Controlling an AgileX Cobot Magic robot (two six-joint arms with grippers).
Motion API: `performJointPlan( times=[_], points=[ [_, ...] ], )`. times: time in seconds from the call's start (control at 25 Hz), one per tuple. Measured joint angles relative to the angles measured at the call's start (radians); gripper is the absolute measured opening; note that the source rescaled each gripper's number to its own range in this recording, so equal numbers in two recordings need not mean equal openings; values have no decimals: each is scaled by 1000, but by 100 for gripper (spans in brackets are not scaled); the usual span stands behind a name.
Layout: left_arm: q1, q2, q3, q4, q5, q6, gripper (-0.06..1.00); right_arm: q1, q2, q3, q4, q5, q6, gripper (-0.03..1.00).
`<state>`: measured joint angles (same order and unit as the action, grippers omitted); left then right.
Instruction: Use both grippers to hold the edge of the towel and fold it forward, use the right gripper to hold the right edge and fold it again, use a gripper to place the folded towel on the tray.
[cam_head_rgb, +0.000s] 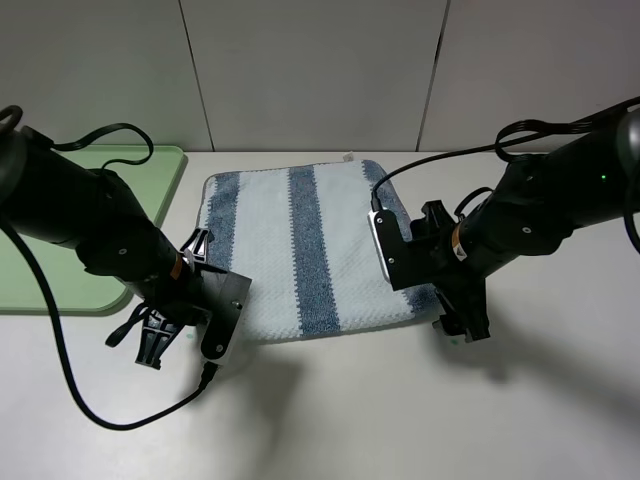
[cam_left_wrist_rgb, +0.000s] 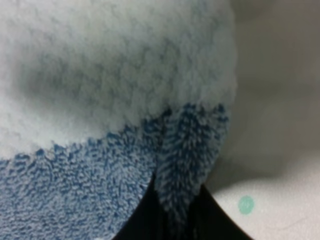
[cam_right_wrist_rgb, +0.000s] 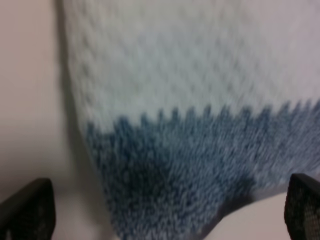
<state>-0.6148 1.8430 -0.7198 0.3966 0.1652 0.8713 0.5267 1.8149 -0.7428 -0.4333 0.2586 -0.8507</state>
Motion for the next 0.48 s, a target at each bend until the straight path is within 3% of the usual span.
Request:
performJointPlan(
  times=[0.48],
  points=[
    [0,0,0,1,0,0,1,-41,35,-7,-4,-43,-1,100]
  ],
)
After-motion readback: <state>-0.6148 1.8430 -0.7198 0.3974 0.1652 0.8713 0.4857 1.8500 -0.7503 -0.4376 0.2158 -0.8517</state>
